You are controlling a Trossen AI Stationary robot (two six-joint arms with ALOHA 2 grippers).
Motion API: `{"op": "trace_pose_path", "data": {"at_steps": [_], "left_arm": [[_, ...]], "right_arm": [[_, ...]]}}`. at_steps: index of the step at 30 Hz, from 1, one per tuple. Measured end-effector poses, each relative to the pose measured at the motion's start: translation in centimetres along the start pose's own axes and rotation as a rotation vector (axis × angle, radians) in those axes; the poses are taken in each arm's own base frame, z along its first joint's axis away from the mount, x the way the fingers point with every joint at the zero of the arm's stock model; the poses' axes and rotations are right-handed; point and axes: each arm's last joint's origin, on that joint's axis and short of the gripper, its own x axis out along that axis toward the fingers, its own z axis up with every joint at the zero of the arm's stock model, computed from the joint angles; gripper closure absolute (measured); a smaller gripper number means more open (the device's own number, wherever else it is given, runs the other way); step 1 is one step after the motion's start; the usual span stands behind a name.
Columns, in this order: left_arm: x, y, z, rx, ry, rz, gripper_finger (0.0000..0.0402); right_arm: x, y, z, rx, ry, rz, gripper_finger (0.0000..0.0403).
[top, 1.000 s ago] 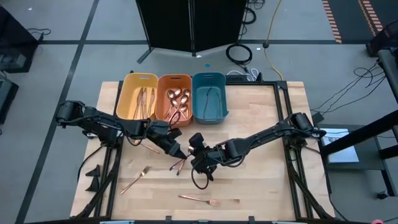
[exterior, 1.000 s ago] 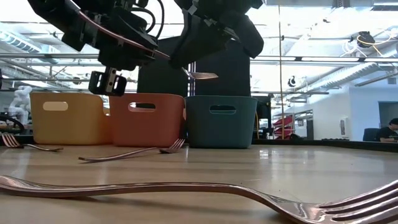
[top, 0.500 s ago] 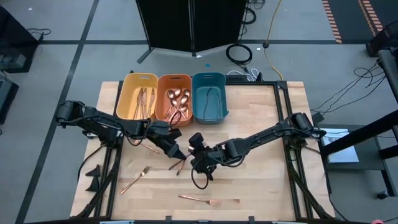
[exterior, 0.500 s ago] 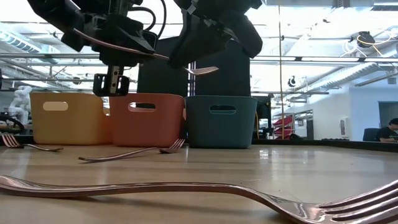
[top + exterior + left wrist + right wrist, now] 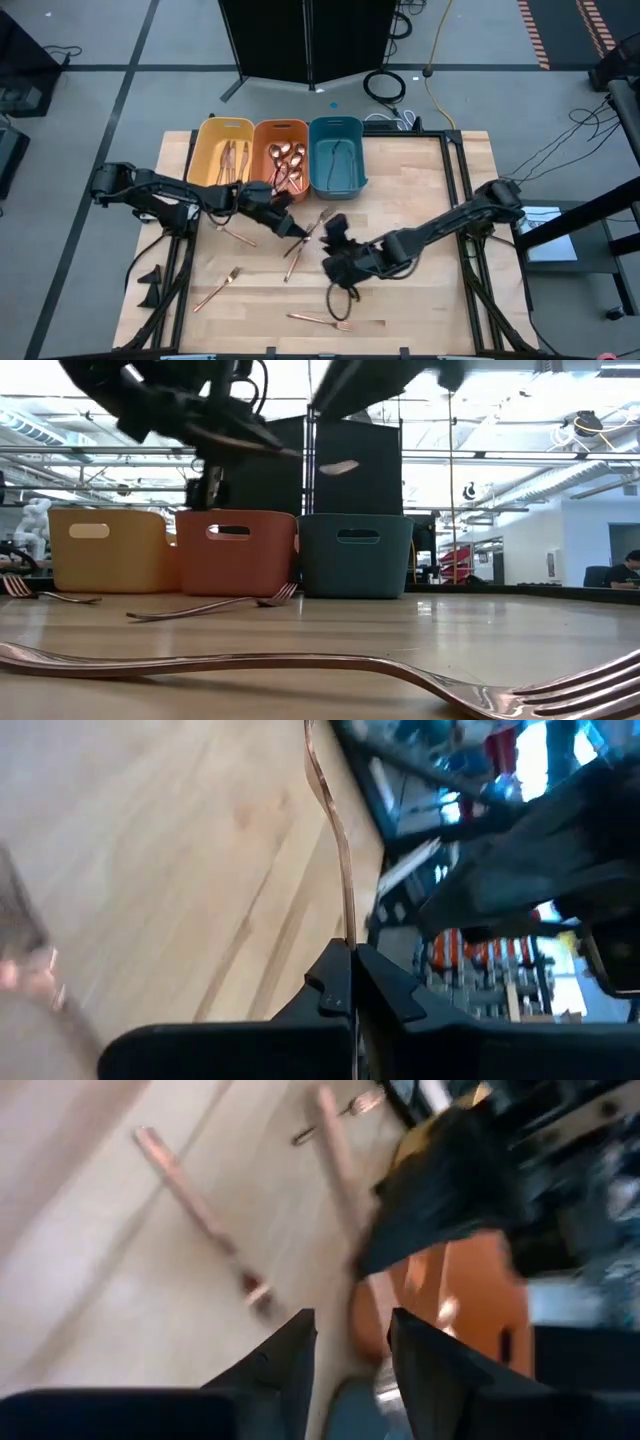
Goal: Sort silverware
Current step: Put the gold fork into the blue bin
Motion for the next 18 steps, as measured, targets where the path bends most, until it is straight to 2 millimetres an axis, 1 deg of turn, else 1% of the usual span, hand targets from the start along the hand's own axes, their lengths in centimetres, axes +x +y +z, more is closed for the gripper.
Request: {"op": "trace_pose_path", "data": {"at_steps": [3, 6, 7, 9, 11, 12, 15, 18], "left_arm": [[-0.3, -1.8, 2.2, 0.064, -0.088, -0.036, 0.0401], [-0.9, -3.9, 4.8, 0.168, -0.229, -0.034, 0.0401], [-1.0, -4.4, 5.8, 0.195, -0.288, -0.019, 0.0401], [-1.1, -4.4, 7.4, 0.211, -0.386, 0.040, 0.0401], [-0.7, -3.8, 9.0, 0.209, -0.453, 0.100, 0.0401], [-0.5, -3.1, 9.7, 0.193, -0.467, 0.132, 0.0401], [0.6, -0.6, 12.0, 0.149, -0.495, 0.230, 0.0401], [0.8, 2.0, 14.3, 0.056, -0.575, 0.328, 0.0402]], "right_arm": [[-2.5, -0.6, -1.1, 0.140, 0.051, 0.051, 0.0279], [-4.4, -1.1, -2.4, 0.277, 0.103, 0.113, 0.0281], [-4.9, -1.1, -2.9, 0.308, 0.120, 0.121, 0.0282], [-5.5, -0.8, -3.8, 0.356, 0.134, 0.125, 0.0284], [-5.7, -0.2, -4.8, 0.387, 0.133, 0.128, 0.0284], [-5.9, 0.1, -5.3, 0.401, 0.128, 0.128, 0.0284], [-5.7, 1.5, -6.9, 0.453, 0.105, 0.125, 0.0284], [-5.5, 2.5, -8.4, 0.493, 0.072, 0.102, 0.0284]]}}
